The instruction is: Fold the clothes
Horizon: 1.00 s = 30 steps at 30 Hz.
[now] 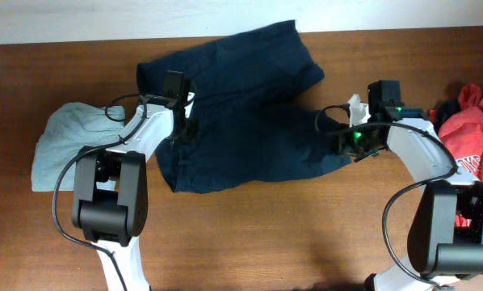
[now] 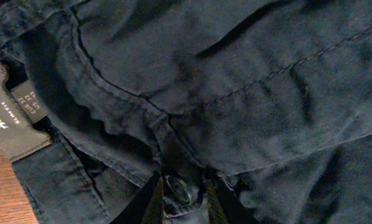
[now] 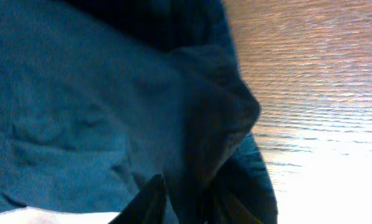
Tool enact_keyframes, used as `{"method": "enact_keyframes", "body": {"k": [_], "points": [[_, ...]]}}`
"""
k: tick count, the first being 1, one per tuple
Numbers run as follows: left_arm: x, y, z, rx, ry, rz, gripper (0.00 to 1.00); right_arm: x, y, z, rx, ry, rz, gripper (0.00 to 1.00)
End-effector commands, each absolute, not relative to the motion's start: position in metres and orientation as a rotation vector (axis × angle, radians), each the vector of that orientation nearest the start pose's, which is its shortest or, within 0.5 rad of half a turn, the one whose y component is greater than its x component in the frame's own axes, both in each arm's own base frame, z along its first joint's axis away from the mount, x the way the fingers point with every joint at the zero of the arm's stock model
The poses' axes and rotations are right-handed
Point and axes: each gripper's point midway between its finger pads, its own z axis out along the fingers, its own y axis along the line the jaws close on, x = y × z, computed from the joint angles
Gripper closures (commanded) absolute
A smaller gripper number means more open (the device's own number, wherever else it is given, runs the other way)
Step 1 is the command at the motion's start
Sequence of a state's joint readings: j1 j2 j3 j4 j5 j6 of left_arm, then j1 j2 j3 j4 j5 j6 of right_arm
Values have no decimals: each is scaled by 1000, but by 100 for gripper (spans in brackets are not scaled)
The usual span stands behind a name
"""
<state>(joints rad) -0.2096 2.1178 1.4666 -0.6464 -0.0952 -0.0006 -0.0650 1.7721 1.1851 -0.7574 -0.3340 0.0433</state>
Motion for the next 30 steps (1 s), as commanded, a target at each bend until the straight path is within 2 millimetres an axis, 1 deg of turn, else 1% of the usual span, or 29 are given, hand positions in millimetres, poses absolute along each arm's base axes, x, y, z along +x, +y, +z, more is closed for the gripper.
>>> {"method": "enact_keyframes", "body": {"k": [1,3,5,6,7,9,12,14,15,17,18,19,21,22,23,25,26,27,28,29,30], "points": [[420,-76,-38,336,2966,120,76,355,40,61,74,2897,507,96],[420,-75,-38,366,2966,123,76,347,40,70,77,2905,507,96],[419,-75,-38,398,2967,126,76,334,37,88,84,2913,477,96],[418,-75,-38,419,2969,128,76,327,34,101,92,2914,444,96],[417,-75,-39,430,2971,130,76,314,30,122,99,2915,401,96],[416,-74,-39,430,2974,135,76,295,29,156,93,2886,383,96],[416,-74,-39,430,2973,136,76,272,31,200,93,2798,373,96],[417,-73,-39,431,2972,141,76,269,31,210,103,2761,371,96],[417,-73,-39,440,2971,141,76,271,30,211,105,2753,364,96],[417,-73,-39,440,2971,141,76,278,28,207,128,2750,355,96],[417,-73,-39,440,2971,141,76,293,27,199,128,2748,355,96],[417,-73,-39,440,2971,141,76,302,26,194,129,2747,355,96],[416,-73,-39,440,2972,141,76,328,25,177,173,2743,365,96],[416,-73,-39,440,2973,141,76,349,24,162,199,2737,370,96],[416,-73,-39,440,2973,141,76,374,23,141,207,2725,373,96],[416,-73,-39,440,2973,141,76,402,23,116,239,2705,390,96],[416,-73,-39,440,2973,141,76,411,23,107,238,2698,397,88],[416,-73,-39,440,2973,141,76,420,22,93,236,2701,396,76],[416,-73,-39,440,2973,142,76,424,20,80,246,2715,396,61],[416,-73,-39,441,2975,142,76,424,18,73,252,2730,393,49],[415,-73,-39,441,2977,142,76,421,14,69,253,2749,389,40]]}}
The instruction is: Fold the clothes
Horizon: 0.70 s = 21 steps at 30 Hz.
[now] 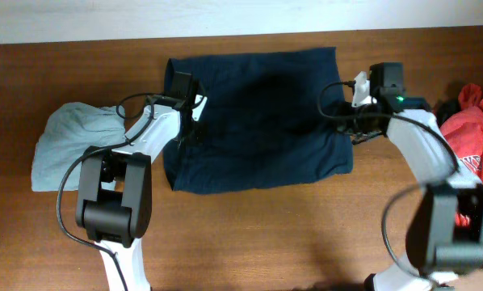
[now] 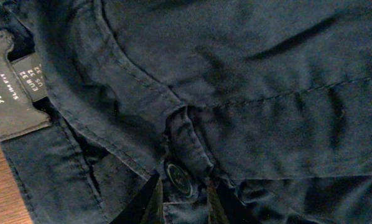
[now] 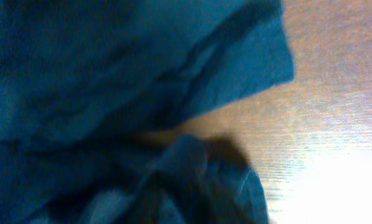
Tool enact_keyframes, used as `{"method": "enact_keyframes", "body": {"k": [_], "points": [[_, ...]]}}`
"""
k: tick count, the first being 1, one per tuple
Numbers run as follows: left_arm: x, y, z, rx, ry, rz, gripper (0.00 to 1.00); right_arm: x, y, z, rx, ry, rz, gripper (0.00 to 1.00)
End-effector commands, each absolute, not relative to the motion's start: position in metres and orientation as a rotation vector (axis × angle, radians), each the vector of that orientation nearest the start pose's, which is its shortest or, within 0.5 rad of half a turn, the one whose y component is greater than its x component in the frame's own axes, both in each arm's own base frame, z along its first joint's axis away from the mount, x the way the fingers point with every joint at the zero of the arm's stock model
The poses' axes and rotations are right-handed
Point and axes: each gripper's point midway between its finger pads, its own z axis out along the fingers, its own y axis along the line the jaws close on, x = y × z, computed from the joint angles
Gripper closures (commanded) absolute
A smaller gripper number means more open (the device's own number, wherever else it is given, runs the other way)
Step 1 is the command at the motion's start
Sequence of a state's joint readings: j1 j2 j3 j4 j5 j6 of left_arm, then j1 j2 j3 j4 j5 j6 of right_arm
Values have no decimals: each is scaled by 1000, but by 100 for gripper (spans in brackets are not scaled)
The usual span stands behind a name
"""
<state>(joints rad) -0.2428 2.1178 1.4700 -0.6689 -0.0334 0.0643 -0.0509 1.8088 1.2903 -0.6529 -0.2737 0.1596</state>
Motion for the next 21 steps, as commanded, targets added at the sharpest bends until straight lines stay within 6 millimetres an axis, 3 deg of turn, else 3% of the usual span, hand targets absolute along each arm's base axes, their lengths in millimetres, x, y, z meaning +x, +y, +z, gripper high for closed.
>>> {"method": "enact_keyframes", "body": {"k": [1,6,9,15,17,18,21], "points": [[415,-73,-39,441,2977,142,75,417,11,67,248,2765,385,37],[416,-73,-39,439,2976,142,58,384,-15,71,279,2851,399,30],[416,-72,-39,437,2976,142,47,359,3,78,215,2904,627,32],[417,-72,-39,436,2973,142,40,330,13,63,165,3004,657,36],[417,-72,-38,436,2973,142,39,332,13,62,162,2992,665,36],[417,-72,-38,436,2973,142,39,340,15,65,148,2952,684,41],[421,-73,-35,434,2963,140,46,363,26,79,103,2824,788,77]]}}
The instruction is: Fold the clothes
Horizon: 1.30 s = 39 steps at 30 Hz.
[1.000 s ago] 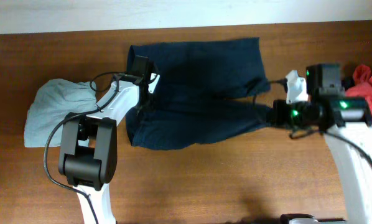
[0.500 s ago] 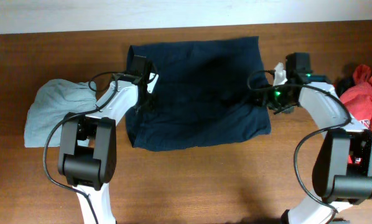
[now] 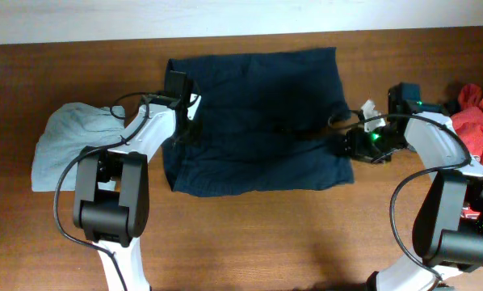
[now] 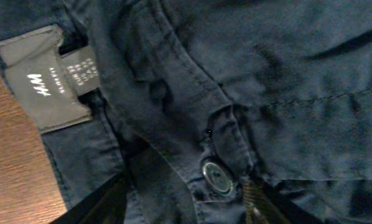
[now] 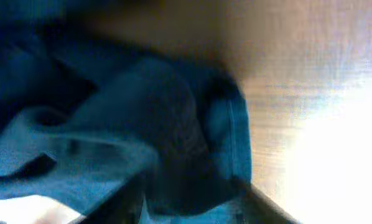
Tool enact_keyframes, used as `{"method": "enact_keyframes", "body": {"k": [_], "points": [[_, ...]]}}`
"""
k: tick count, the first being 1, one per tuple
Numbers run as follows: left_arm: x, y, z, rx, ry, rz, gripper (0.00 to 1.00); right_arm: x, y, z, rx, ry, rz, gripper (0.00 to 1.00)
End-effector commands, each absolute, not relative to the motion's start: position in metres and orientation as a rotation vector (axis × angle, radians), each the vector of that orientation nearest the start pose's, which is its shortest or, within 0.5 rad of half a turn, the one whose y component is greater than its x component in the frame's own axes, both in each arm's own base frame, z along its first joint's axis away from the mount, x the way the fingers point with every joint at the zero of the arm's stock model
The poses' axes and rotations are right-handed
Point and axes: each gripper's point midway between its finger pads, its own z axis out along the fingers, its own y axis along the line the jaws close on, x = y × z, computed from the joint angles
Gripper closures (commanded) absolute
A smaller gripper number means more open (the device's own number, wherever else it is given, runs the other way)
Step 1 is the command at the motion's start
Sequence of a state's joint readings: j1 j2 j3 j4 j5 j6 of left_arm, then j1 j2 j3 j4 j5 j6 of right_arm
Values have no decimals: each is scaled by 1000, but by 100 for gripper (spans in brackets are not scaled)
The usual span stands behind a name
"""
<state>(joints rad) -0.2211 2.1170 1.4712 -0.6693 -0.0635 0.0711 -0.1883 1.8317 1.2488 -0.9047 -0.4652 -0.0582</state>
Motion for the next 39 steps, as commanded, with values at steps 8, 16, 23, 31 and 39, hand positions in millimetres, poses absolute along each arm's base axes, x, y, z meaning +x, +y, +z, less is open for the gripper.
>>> {"method": "enact_keyframes", "body": {"k": [8,16,23,31,39], "points": [[444,-78,-6,423,2916,132,48,376,42,171,-5,2610,880,96],[444,-78,-7,423,2915,132,48,333,-18,146,309,2895,351,40],[443,-78,-7,423,2918,133,48,297,-11,89,382,3091,404,34],[444,-78,-6,423,2914,132,47,292,14,64,218,3043,623,37],[445,-79,-6,422,2912,132,47,339,50,98,70,2715,985,84]]}}
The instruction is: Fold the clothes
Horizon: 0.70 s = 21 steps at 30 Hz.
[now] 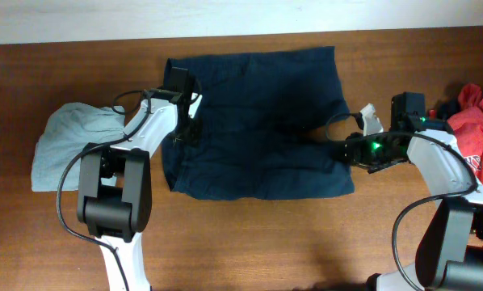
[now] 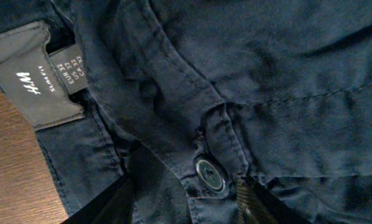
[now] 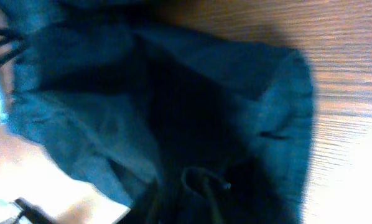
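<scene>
Navy trousers (image 1: 258, 121) lie flat as a rough rectangle on the brown table (image 1: 249, 242). My left gripper (image 1: 185, 129) sits at their left edge. In the left wrist view it (image 2: 183, 202) is open, fingers spread wide either side of the waistband button (image 2: 209, 173), with the grey H&M label (image 2: 30, 87) at the left. My right gripper (image 1: 346, 151) is at the right edge of the trousers. In the right wrist view it (image 3: 183, 205) is shut on a fold of the dark cloth (image 3: 111, 93).
A pale grey-blue garment (image 1: 64, 141) lies bunched left of the trousers, beside my left arm. A red garment (image 1: 476, 129) and something dark sit at the table's right edge. The table's back edge meets a white wall (image 1: 225, 16).
My right gripper was open at the trousers' right edge and is now shut on that edge. The lower right corner lies slightly further out. My left gripper stays open on the waistband.
At first both grippers were shut on the trousers, which lay rumpled with the far part skewed. A second later the trousers lay spread as a rectangle. Then both grippers were open at the edges. Now the right one grips the right edge again.
</scene>
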Tool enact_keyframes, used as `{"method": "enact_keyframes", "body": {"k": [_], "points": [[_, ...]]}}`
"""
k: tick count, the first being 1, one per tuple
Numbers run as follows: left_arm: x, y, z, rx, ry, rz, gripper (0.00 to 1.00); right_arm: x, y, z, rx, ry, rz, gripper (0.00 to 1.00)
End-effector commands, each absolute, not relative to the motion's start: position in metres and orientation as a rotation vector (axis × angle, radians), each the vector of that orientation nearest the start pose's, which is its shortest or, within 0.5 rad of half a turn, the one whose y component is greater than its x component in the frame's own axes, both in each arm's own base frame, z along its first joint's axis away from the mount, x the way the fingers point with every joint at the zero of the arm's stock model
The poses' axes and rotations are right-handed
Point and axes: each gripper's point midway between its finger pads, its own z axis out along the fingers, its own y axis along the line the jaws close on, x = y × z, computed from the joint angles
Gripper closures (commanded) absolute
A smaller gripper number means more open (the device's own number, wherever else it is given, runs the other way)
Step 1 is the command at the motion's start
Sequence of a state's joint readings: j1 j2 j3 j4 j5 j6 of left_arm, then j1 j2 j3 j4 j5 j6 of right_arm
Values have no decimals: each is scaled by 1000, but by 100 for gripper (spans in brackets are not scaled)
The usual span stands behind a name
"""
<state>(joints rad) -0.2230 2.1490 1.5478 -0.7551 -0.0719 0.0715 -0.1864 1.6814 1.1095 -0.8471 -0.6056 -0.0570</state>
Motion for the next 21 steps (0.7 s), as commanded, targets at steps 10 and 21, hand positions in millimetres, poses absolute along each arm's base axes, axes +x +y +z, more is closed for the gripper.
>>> {"method": "enact_keyframes", "body": {"k": [10,21], "points": [[445,-79,-6,424,2912,132,47,337,29,232,-142,2414,687,96],[444,-79,-7,425,2916,132,47,288,-41,98,609,2965,243,56]]}}
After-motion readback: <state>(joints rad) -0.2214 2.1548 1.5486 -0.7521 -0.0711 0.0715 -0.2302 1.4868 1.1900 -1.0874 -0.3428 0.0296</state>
